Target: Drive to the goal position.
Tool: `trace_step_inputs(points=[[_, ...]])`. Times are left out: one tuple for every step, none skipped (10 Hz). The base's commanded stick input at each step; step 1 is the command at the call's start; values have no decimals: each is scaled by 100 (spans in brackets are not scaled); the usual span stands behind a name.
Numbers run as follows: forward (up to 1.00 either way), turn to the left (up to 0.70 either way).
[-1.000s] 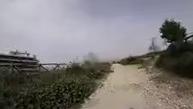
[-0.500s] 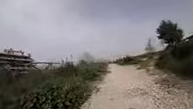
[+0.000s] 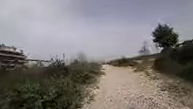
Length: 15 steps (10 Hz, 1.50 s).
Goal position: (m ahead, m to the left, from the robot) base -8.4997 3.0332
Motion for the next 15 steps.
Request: trace_step_inputs(points=[[86, 0], [86, 0], [86, 0], [100, 0], [100, 0], [100, 0], [100, 0], [100, 0], [100, 0], [100, 0], [100, 0], [100, 0], [100, 0], [17, 0], [0, 0]])
